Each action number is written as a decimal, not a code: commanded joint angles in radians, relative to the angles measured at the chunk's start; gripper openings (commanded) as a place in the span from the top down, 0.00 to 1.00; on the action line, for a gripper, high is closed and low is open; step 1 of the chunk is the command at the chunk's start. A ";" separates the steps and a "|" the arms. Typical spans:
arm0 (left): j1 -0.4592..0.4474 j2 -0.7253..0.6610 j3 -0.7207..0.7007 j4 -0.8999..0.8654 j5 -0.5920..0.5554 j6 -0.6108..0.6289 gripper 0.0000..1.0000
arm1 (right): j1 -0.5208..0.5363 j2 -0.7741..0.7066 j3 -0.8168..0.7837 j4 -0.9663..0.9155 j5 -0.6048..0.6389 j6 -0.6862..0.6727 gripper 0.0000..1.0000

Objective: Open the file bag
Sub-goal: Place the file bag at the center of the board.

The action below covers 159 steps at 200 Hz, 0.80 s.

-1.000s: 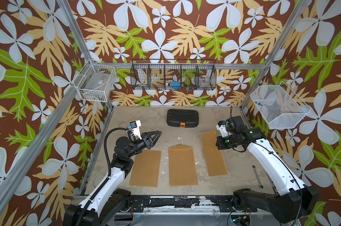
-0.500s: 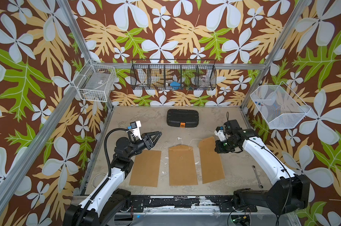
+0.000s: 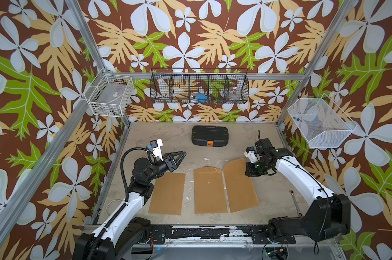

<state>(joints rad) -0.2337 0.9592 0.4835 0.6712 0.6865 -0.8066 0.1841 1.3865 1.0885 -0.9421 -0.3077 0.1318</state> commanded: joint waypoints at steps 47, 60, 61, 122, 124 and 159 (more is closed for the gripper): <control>0.000 0.001 -0.003 0.039 0.013 0.002 0.59 | -0.001 0.013 -0.010 0.028 0.054 0.033 1.00; 0.000 0.001 -0.003 0.039 0.014 0.003 0.59 | 0.000 0.011 -0.008 0.027 0.068 0.038 1.00; 0.000 0.001 -0.003 0.039 0.015 0.003 0.59 | 0.000 0.011 -0.009 0.026 0.070 0.038 1.00; 0.001 -0.002 -0.006 0.045 0.016 0.000 0.59 | 0.000 0.005 -0.027 0.026 0.089 0.042 0.92; 0.001 -0.002 -0.006 0.044 0.016 0.000 0.59 | 0.000 0.005 -0.027 0.026 0.090 0.042 0.91; 0.000 -0.004 -0.008 0.048 0.016 -0.002 0.59 | 0.000 -0.002 -0.036 0.021 0.102 0.042 0.85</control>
<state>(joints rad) -0.2337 0.9588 0.4774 0.6865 0.6903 -0.8101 0.1837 1.3907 1.0550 -0.9165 -0.2359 0.1764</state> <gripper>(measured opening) 0.409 0.128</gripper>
